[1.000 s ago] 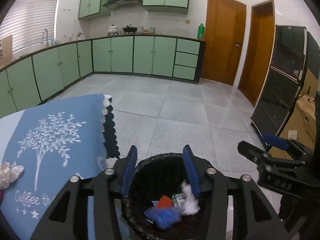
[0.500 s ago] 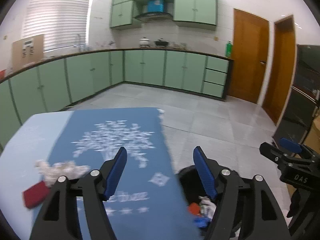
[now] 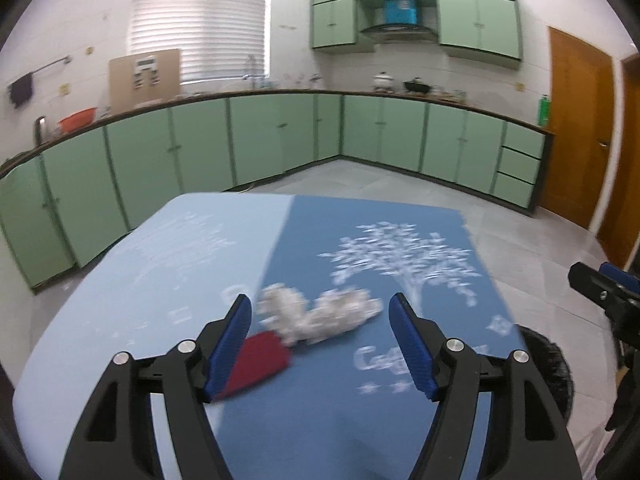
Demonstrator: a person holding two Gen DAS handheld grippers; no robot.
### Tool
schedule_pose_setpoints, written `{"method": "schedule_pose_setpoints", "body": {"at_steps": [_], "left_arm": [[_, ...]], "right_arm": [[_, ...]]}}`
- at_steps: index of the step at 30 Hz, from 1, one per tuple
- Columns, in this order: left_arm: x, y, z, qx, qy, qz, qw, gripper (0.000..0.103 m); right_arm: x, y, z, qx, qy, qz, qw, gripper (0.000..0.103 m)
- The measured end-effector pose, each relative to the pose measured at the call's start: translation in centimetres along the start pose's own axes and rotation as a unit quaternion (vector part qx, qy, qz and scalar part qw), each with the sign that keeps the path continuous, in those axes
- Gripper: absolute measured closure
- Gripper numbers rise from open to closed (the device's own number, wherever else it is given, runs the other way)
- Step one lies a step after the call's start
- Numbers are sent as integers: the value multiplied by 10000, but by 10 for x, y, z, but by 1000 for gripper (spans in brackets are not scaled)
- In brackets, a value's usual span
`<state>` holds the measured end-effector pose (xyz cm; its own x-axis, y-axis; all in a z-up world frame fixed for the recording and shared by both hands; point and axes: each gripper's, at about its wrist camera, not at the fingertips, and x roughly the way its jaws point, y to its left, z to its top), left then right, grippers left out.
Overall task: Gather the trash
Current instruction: 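Move both open grippers back over the red pad and tissue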
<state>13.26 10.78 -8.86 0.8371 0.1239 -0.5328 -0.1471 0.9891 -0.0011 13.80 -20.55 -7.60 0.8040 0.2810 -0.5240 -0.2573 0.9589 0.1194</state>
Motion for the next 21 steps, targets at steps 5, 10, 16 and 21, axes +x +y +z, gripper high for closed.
{"method": "schedule_pose_setpoints", "body": {"at_steps": [5, 10, 16, 21], "left_arm": [[5, 23, -8, -123, 140, 213, 9996, 32], [14, 32, -15, -182, 317, 276, 9990, 31], [26, 36, -25, -279, 564, 380, 9973, 31], [34, 36, -27, -371, 718, 400, 9959, 31]], "right_arm": [[14, 28, -1, -204, 65, 176, 9996, 8], [25, 45, -1, -330, 116, 270, 9990, 8], [34, 52, -3, -399, 161, 332, 9985, 8], [42, 53, -5, -392, 221, 388, 9982, 8]]}}
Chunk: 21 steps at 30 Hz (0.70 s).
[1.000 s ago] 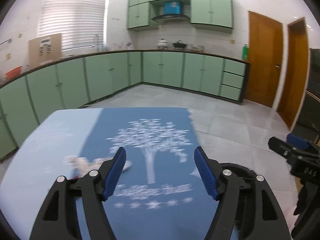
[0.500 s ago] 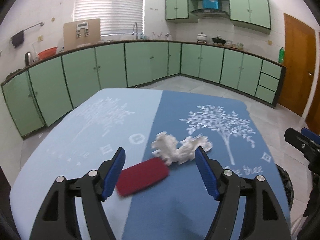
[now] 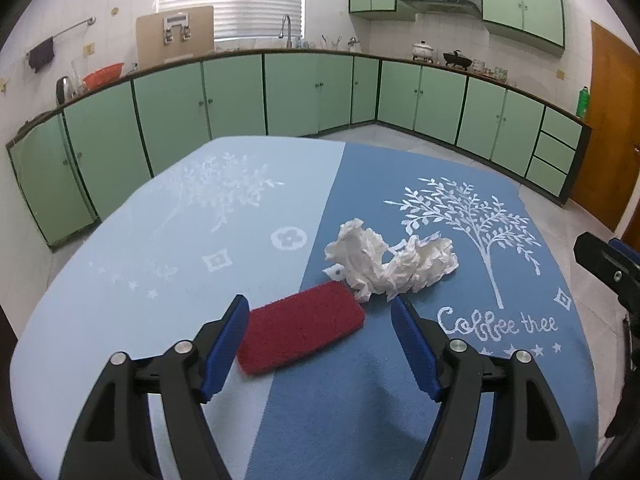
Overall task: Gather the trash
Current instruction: 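Move both open grippers back over the red pad and tissue, then lower the left gripper around the dark red pad and close it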
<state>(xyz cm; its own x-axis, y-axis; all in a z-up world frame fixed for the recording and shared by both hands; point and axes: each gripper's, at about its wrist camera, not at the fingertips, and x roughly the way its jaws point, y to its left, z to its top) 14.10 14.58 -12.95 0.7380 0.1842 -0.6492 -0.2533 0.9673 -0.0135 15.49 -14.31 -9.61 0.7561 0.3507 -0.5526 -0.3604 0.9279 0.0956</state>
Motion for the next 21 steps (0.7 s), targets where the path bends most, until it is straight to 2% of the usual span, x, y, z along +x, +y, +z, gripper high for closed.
{"method": "schedule_pose_setpoints", "body": {"at_steps": [11, 18, 21], "left_arm": [[21, 3, -1, -170, 443, 36, 9989, 31], [22, 0, -1, -127, 475, 89, 9988, 32], [20, 6, 0, -277, 429, 141, 9986, 52]], "right_arm": [[13, 3, -2, -6, 98, 70, 9999, 8], [20, 6, -2, -38, 140, 114, 9998, 8], [22, 8, -2, -63, 160, 136, 9998, 8]]}}
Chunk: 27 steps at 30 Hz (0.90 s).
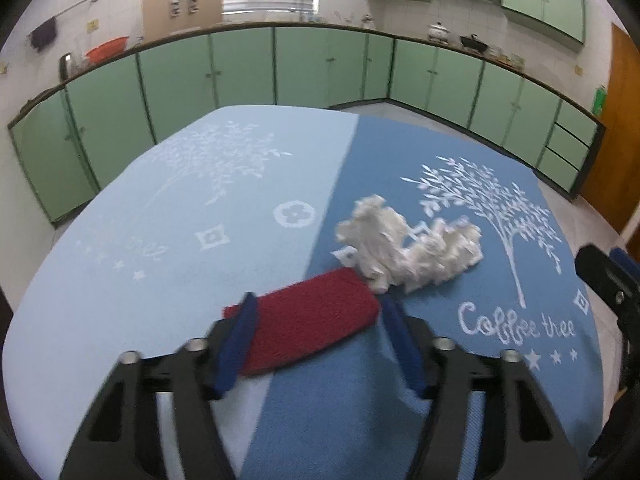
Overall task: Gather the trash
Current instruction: 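Lower the left gripper around the dark red pad and close it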
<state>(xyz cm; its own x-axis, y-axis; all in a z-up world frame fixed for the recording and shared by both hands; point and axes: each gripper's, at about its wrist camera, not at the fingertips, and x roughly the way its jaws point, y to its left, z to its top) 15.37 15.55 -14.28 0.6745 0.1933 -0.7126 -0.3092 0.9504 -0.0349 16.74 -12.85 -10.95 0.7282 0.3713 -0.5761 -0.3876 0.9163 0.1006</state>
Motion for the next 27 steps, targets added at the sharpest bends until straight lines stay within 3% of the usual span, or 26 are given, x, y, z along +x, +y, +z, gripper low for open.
{"method": "schedule_pose_setpoints", "body": {"at_steps": [3, 7, 10, 12, 27], "left_arm": [[1, 8, 3, -140, -21, -99, 9999, 70], [1, 9, 4, -135, -24, -138, 9998, 69], [-1, 7, 4, -97, -23, -178, 9998, 60], [-3, 7, 4, -97, -22, -152, 9998, 43], [-2, -4, -1, -35, 127, -147, 9998, 19]], "right_arm": [[2, 2, 0, -9, 21, 12, 10000, 8], [3, 4, 1, -47, 31, 11, 10000, 8], [2, 4, 1, -74, 38, 11, 10000, 8], [2, 4, 1, -86, 36, 5, 10000, 8], [-2, 2, 2, -109, 9, -11, 9999, 8]]}}
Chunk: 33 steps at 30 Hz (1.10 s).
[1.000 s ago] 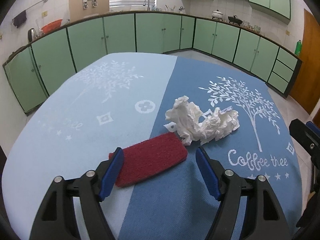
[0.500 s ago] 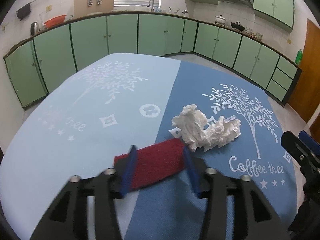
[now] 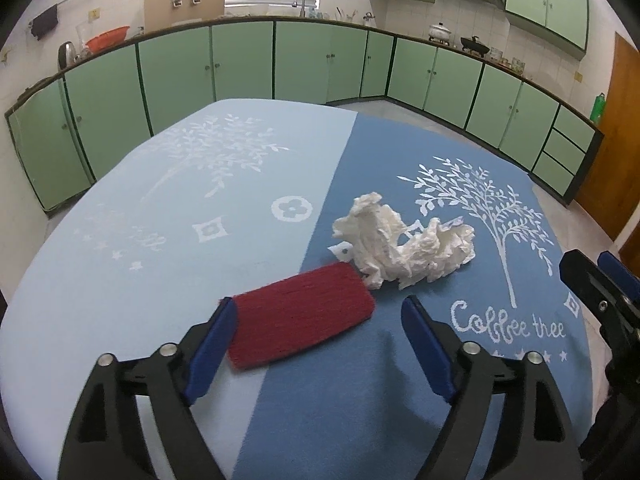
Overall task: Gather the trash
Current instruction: 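Lower the left gripper around the dark red pad and close it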
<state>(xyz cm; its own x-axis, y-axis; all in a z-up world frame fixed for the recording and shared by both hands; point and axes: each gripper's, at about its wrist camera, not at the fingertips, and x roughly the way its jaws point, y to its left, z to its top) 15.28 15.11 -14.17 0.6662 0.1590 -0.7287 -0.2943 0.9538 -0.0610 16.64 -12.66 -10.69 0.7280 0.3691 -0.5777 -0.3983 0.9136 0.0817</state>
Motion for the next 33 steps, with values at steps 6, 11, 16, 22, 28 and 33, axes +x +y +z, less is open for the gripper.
{"method": "schedule_pose_setpoints", "body": {"at_steps": [6, 11, 16, 22, 28, 33], "left_arm": [[5, -8, 0, 102, 63, 281, 9995, 17], [1, 1, -3, -123, 15, 245, 9996, 17], [3, 1, -2, -146, 22, 255, 9996, 19], [2, -2, -1, -228, -2, 361, 9991, 19], [-4, -6, -2, -279, -155, 287, 9991, 19], [-11, -8, -2, -219, -276, 257, 9990, 19]], "right_arm": [[-1, -2, 0, 19, -2, 0, 10000, 8], [0, -3, 0, 7, 11, 7, 10000, 8], [-2, -3, -1, -18, -13, 2, 10000, 8], [-1, 0, -1, -148, 74, 16, 9999, 8], [-2, 2, 4, -268, 35, -151, 9995, 8], [0, -2, 3, -179, 54, -272, 9995, 8]]}}
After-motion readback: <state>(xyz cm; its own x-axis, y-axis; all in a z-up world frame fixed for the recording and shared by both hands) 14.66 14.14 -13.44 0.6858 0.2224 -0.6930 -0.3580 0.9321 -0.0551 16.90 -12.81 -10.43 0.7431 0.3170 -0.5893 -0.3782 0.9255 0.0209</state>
